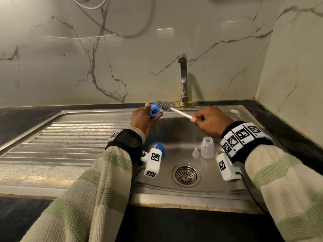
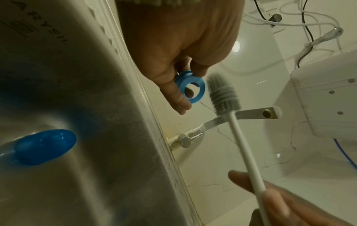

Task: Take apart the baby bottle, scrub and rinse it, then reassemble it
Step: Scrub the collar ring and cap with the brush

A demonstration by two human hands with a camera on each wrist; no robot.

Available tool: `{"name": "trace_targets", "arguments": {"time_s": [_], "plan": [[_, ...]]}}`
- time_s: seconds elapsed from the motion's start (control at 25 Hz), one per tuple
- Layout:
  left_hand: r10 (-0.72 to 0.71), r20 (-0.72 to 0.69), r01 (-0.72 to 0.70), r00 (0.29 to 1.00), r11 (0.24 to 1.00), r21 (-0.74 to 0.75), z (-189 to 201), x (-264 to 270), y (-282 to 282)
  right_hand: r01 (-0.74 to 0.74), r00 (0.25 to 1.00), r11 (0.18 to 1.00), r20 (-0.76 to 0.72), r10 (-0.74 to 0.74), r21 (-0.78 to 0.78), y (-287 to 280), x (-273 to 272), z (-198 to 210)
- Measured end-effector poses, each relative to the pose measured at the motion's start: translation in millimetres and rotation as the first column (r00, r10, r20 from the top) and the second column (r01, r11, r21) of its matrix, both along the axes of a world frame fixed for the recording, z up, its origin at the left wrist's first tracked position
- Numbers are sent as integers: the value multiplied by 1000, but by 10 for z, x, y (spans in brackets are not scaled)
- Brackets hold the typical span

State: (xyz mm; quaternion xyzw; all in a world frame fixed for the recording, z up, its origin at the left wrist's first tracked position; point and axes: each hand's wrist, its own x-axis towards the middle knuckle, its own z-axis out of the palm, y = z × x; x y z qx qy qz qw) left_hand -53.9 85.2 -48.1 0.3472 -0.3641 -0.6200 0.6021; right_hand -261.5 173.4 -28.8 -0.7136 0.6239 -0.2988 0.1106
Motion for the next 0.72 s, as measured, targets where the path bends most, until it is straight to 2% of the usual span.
{"name": "trace_targets", "arguments": {"time_s": [0.08, 0.48, 0.72], "plan": [[-19, -16, 19, 1000, 1000, 5, -24, -4, -6, -39, 999, 999, 24, 39, 4, 14, 27, -1], [-25, -143, 32, 989, 998, 51, -15, 4, -15, -9, 1000, 1000, -15, 9, -8, 24, 14, 0], [-31, -59, 34, 998, 999, 43, 42, -49, 17, 33, 999, 999, -18, -34, -36, 28, 24, 7]]}}
